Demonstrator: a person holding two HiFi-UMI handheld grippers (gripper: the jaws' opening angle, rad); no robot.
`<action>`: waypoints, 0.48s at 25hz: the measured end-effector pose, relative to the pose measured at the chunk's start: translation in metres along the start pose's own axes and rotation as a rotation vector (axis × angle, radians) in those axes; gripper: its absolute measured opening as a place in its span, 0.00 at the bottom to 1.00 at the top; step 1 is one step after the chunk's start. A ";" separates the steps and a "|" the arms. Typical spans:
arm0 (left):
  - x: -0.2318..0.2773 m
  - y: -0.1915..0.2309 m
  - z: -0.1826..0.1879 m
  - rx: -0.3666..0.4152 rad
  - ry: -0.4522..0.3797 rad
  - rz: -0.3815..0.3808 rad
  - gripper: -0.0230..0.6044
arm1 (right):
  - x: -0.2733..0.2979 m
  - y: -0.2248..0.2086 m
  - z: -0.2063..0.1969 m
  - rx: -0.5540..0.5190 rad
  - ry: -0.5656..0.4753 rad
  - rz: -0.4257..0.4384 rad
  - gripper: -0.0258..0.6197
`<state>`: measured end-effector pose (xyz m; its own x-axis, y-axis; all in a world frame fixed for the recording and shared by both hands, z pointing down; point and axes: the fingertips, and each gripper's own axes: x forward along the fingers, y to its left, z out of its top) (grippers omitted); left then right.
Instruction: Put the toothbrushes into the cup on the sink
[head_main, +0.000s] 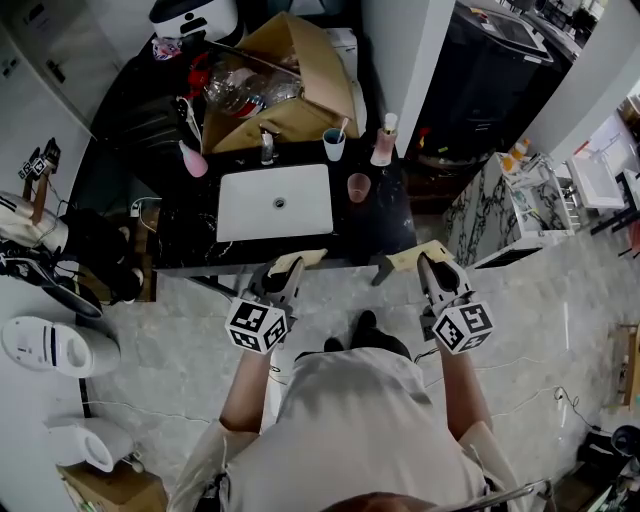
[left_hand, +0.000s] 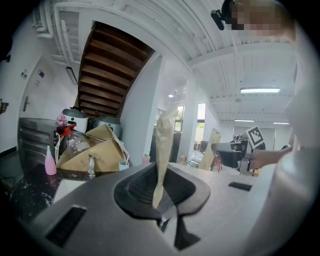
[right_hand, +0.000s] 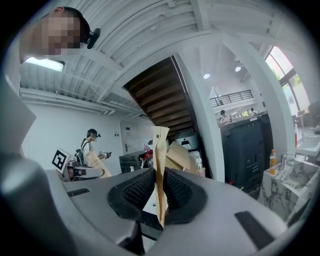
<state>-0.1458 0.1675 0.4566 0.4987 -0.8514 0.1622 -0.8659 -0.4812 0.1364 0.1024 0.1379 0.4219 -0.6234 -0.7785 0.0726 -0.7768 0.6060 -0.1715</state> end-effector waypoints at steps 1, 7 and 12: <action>0.000 0.001 0.000 0.000 0.004 0.000 0.10 | 0.001 0.000 -0.001 0.005 0.001 -0.001 0.15; 0.010 0.011 0.000 0.000 0.015 0.009 0.10 | 0.012 -0.007 0.004 0.011 -0.004 0.011 0.15; 0.028 0.014 0.003 -0.002 0.018 0.011 0.10 | 0.027 -0.023 0.001 0.018 0.012 0.011 0.15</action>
<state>-0.1442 0.1364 0.4600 0.4895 -0.8530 0.1810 -0.8714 -0.4711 0.1367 0.1036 0.1031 0.4272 -0.6327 -0.7700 0.0826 -0.7684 0.6110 -0.1904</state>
